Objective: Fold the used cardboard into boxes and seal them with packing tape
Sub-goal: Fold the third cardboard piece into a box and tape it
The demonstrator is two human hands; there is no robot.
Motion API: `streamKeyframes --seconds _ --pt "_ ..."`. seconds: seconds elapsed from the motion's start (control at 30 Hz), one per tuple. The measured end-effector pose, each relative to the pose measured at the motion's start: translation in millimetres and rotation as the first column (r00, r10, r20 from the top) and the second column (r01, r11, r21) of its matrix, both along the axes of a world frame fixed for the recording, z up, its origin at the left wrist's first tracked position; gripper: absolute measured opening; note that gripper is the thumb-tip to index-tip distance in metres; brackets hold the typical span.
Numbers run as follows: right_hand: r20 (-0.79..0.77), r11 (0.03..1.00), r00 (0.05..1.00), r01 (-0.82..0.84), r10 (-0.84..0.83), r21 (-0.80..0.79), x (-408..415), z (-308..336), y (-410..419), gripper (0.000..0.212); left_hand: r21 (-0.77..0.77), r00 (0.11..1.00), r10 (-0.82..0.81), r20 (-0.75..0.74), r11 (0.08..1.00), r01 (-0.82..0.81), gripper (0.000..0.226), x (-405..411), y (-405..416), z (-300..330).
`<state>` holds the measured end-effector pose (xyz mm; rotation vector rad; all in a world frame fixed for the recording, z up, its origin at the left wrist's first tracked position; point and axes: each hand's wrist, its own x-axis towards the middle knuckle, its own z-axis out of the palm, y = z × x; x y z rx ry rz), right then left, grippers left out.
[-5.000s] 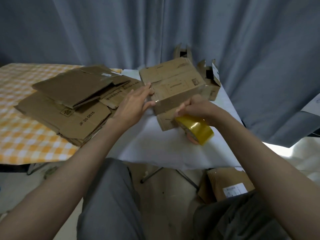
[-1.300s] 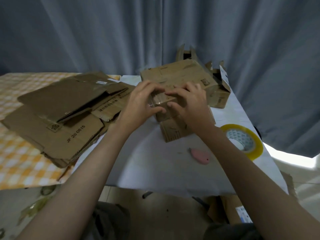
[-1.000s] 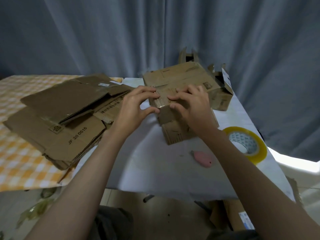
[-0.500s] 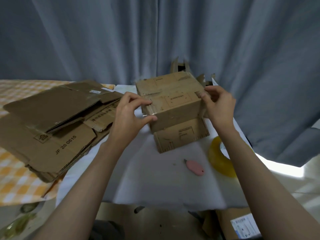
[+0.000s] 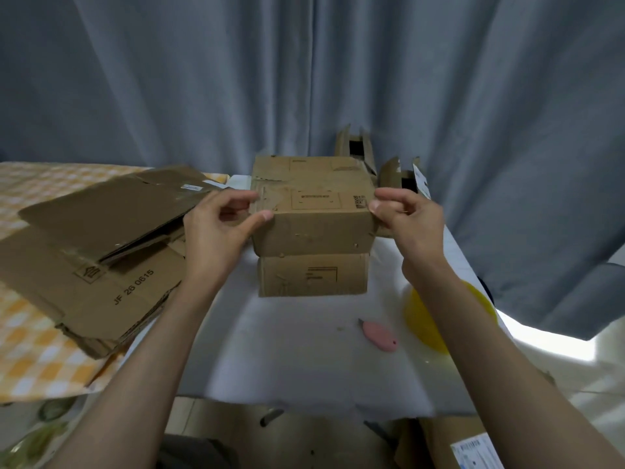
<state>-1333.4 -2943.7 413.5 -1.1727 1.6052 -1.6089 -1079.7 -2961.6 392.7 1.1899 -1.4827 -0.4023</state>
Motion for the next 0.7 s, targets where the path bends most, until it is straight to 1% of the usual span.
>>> streamKeyframes --seconds 0.13,0.2,0.3,0.37,0.47,0.57,0.63,0.7 --pt "0.027 0.995 0.995 -0.097 0.097 -0.002 5 3 16 0.026 -0.013 0.999 0.014 -0.043 1.000 -0.014 0.027 8 10 3" --pt "0.023 0.994 0.994 -0.109 0.109 -0.014 8 4 23 0.024 -0.024 0.997 0.011 -0.076 1.000 -0.013 0.024 13 15 4" --pt "0.018 0.995 0.995 -0.094 0.094 -0.039 11 3 35 0.022 -0.021 0.992 0.010 -0.130 1.000 -0.013 0.019 20 23 4" --pt "0.023 0.995 0.996 -0.089 0.090 -0.045 14 1 40 0.023 0.022 0.987 0.022 -0.160 1.000 -0.019 0.019 23 28 2" --pt "0.026 0.997 0.997 -0.072 0.073 -0.024 16 -1 43 0.022 0.082 0.967 0.054 -0.250 0.996 -0.034 0.019 22 31 -1" --pt "-0.010 0.999 0.999 -0.032 0.032 0.006 15 -2 42 0.020 0.099 0.950 0.101 -0.294 0.992 -0.075 0.015 20 37 -2" --pt "-0.051 1.000 0.999 0.002 -0.002 0.003 16 -5 42 0.020 0.091 0.945 0.109 -0.308 0.992 -0.085 0.017 19 44 -6" --pt "-0.093 0.999 0.994 0.049 -0.051 -0.022 20 -8 43 0.023 0.071 0.952 0.138 -0.274 0.990 -0.123 0.025 16 52 -10"
